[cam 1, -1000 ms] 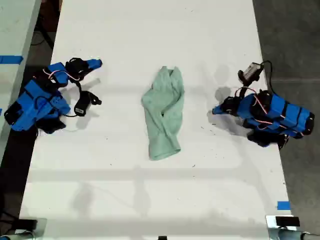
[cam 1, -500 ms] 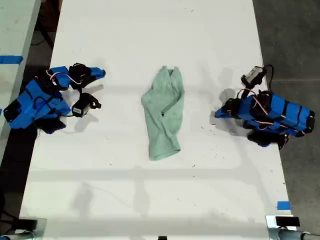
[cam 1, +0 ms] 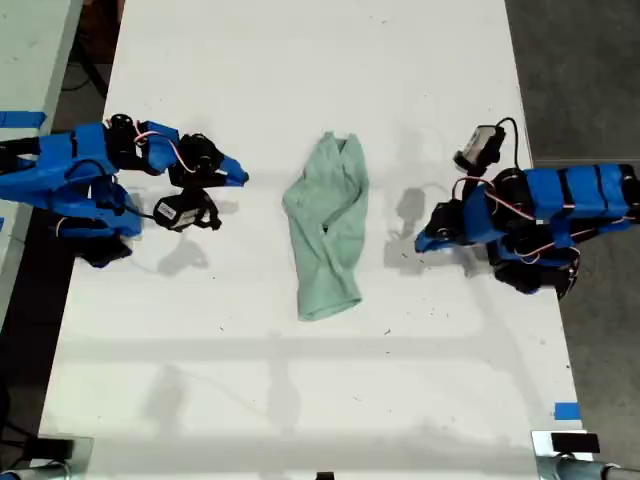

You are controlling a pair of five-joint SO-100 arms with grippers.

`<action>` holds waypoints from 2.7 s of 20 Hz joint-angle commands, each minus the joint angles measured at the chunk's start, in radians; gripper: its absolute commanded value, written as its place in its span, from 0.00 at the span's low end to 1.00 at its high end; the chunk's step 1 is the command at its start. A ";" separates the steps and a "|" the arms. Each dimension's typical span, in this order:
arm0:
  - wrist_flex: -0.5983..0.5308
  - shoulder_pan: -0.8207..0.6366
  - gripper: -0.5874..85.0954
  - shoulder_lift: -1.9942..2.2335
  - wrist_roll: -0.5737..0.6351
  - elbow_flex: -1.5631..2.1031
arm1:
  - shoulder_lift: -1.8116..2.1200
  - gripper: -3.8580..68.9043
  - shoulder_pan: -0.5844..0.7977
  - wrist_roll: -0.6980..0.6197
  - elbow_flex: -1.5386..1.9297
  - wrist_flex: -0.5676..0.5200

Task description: Fold t shirt

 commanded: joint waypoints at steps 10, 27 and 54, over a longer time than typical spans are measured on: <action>-0.017 0.436 0.24 -0.953 -0.190 -0.724 | -0.727 0.06 -0.155 -0.029 -0.566 -0.143; 0.080 0.483 0.00 -1.462 -0.149 -1.147 | -1.172 0.07 -0.137 -0.071 -0.747 -0.244; 0.604 -0.353 0.28 -1.022 0.618 -1.428 | -0.853 0.34 0.538 -0.594 -1.045 0.235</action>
